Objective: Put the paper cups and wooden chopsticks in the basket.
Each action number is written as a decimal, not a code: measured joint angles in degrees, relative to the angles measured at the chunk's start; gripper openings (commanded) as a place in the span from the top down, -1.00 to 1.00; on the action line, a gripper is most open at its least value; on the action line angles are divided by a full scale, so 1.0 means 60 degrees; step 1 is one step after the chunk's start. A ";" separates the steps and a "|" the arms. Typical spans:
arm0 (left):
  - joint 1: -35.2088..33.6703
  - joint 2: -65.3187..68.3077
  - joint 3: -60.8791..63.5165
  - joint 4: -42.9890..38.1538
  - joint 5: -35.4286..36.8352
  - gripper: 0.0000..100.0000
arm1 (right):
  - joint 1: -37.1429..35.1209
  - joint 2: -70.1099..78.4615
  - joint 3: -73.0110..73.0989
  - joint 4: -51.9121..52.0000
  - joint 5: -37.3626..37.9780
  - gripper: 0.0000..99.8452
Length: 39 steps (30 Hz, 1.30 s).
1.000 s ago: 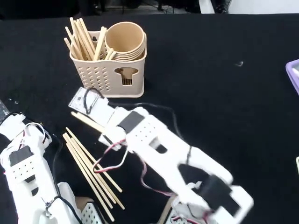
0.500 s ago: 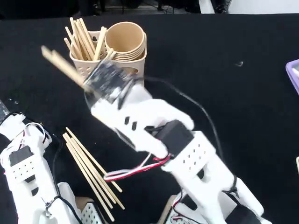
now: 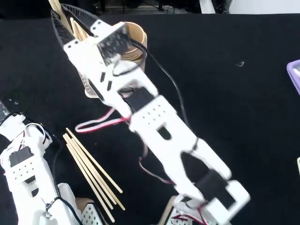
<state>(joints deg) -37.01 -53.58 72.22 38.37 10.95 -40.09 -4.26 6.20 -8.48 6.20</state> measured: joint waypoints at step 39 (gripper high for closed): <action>0.0000 0.0000 0.0000 0.0000 0.0000 0.73 | 0.0337 -0.3824 0.1963 0.7179 -0.0015 0.81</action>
<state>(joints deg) -37.01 -53.58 72.22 38.37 10.95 -38.07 -27.21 17.98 34.59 6.11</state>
